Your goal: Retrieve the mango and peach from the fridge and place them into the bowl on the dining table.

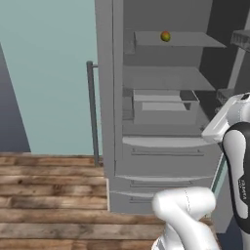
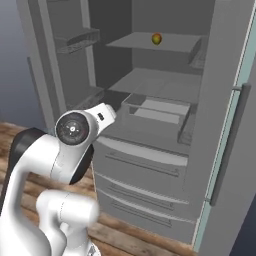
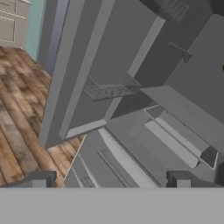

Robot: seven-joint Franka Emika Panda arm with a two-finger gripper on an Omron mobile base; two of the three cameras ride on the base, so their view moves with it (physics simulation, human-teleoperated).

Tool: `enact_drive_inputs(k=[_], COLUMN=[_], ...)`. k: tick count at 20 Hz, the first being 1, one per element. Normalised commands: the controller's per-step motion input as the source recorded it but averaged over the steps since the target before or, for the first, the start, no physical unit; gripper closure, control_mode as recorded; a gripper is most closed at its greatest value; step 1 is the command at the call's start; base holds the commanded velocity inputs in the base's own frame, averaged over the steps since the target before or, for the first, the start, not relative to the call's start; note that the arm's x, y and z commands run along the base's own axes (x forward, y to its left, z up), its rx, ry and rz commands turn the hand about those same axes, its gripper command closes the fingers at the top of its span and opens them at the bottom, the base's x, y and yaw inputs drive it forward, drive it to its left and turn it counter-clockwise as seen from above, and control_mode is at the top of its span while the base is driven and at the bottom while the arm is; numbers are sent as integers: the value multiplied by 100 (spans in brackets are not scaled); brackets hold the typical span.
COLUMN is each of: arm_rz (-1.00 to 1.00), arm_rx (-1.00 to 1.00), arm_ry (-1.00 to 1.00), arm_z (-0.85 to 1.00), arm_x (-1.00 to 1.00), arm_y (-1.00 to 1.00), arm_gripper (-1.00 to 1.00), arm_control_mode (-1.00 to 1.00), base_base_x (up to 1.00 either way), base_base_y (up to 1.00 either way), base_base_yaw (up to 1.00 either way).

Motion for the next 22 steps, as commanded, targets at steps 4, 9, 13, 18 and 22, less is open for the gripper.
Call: enact_drive_inputs(k=[4,9,13,18,22], arm_rz=[0,0,0,0,0], arm_rx=[0,0,0,0,0], arm_ry=[0,0,0,0,0], arm_z=[0,0,0,0,0], arm_x=[0,0,0,0,0], arm_y=[0,0,0,0,0], arm_gripper=[-100,-100,-100,-100,-100], arm_control_mode=[100,100,100,100,100], base_base_x=[73,61,69,82,95], base_base_y=[1,0,0,0,0], base_base_yaw=[0,0,0,-2,-9])
